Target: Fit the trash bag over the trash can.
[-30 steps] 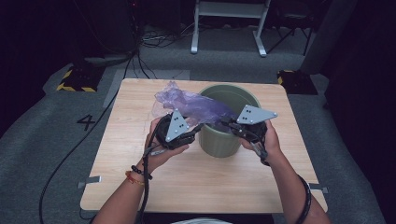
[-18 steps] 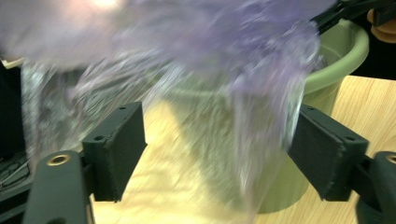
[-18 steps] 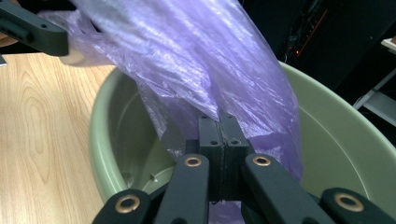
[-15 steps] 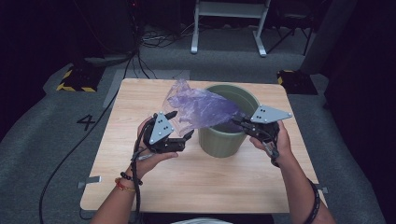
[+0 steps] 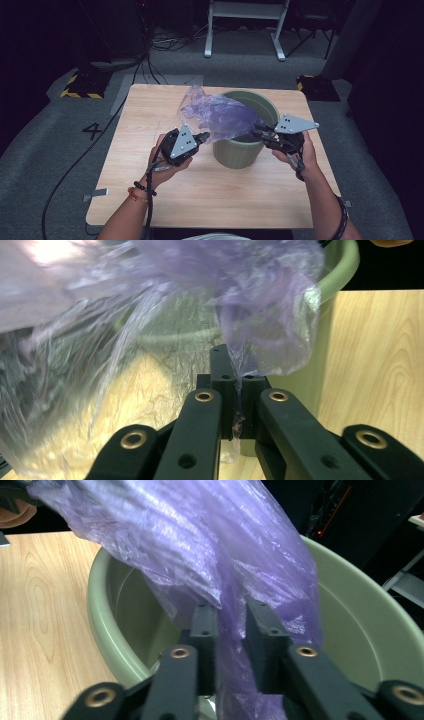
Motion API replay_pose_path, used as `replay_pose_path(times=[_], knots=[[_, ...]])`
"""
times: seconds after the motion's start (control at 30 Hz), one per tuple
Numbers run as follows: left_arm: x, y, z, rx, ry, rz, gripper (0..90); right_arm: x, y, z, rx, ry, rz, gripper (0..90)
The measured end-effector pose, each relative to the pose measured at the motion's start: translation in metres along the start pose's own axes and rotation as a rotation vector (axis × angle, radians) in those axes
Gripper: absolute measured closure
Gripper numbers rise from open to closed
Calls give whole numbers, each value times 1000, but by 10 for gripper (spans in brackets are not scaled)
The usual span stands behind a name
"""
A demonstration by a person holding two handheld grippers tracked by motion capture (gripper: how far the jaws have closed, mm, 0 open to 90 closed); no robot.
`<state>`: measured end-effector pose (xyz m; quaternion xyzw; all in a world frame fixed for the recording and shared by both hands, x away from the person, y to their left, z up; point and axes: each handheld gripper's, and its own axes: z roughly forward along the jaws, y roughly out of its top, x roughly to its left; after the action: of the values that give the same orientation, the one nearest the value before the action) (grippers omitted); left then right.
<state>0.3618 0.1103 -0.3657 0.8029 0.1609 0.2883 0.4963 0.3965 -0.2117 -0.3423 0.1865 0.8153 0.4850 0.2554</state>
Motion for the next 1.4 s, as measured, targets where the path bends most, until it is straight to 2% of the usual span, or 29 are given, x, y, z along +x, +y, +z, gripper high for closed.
replay_pose_path(times=[0.17, 0.33, 0.4, 0.47, 0.53, 0.7, 0.73, 0.87, 1.03, 1.13, 1.23, 1.3, 1.33, 1.37, 1.4], knots=[[-5, 3, 2, 9, -11, 27, 899, 1, -1, -3, 0, 7, 0, 655], [-11, 5, 5, 7, -32, 48, 899, 2, 0, -6, -19, 5, 7, 518], [-13, 6, 6, 5, -38, 55, 900, 4, 2, -9, -27, -3, 2, 406], [-16, 8, 7, 5, -45, 63, 900, 5, 4, -10, -32, 0, 3, 385], [-19, 10, 8, 6, -55, 81, 900, 8, 8, -13, -64, 0, 7, 322], [-23, 13, 10, 9, -65, 98, 900, 17, 21, -17, -101, 9, -8, 295], [-25, 13, 10, 8, -69, 92, 900, 17, 21, -17, -101, 9, -8, 295], [-28, 18, 13, 20, -89, 117, 900, 28, 37, -17, -135, 36, -32, 291], [-34, 21, 16, 25, -114, 134, 900, 35, 51, -8, -149, 40, -25, 291], [-37, 22, 18, 30, -123, 147, 899, 38, 54, -2, -145, 36, -23, 291], [-40, 23, 20, 30, -131, 149, 900, 44, 56, 9, -119, 38, -21, 298], [-42, 23, 20, 32, -136, 149, 899, 48, 55, 16, -86, 37, -30, 347], [-44, 22, 21, 31, -142, 148, 899, 50, 53, 21, -63, 30, -30, 465], [-44, 22, 21, 31, -142, 148, 900, 50, 53, 21, -63, 30, -30, 465], [-47, 21, 22, 34, -142, 154, 899, 51, 51, 23, -44, 40, -39, 611]])
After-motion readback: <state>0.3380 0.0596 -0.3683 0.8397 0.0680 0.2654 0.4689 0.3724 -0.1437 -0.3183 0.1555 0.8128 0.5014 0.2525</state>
